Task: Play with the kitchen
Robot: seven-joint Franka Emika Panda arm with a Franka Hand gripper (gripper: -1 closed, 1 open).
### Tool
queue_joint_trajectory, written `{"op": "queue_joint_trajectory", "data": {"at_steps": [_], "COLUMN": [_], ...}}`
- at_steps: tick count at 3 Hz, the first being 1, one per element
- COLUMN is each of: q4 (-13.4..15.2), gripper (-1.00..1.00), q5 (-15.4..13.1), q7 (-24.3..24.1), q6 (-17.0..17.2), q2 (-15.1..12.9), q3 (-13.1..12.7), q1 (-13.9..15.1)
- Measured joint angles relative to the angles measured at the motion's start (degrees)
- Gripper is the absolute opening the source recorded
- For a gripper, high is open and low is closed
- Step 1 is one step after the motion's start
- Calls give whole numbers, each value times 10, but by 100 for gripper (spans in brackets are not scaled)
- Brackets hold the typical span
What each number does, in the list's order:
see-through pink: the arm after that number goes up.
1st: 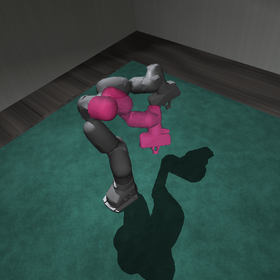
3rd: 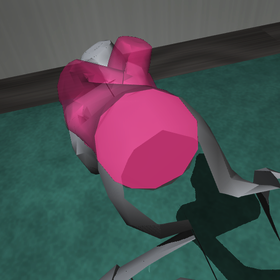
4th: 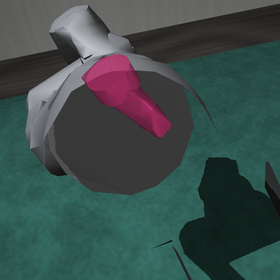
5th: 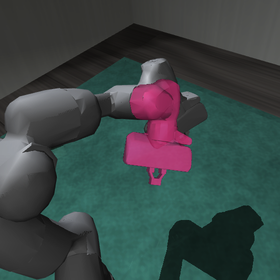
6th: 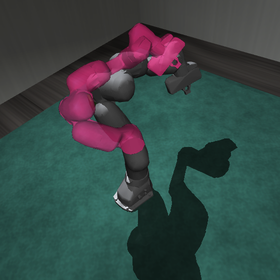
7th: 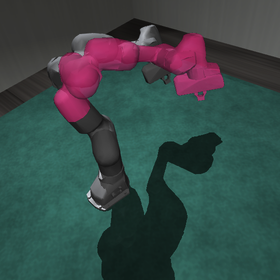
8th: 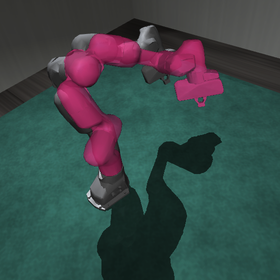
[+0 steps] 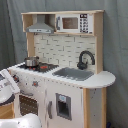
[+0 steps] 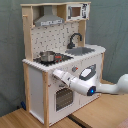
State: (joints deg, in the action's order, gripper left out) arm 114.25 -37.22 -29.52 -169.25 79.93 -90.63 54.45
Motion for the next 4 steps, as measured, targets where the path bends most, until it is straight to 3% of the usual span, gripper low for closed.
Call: {"op": "queue_joint_trajectory", "data": {"at_steps": [2,3,4], "q4": [-1,-1,-1], "gripper": [-100,-100,100], "q5": [0,0,0], "q7": [-117,-151,-152], "q6": [0,-2,-2], "q2": [0,0,0], "q3": [1,-1,-1], "q1": [0,0,0]}}
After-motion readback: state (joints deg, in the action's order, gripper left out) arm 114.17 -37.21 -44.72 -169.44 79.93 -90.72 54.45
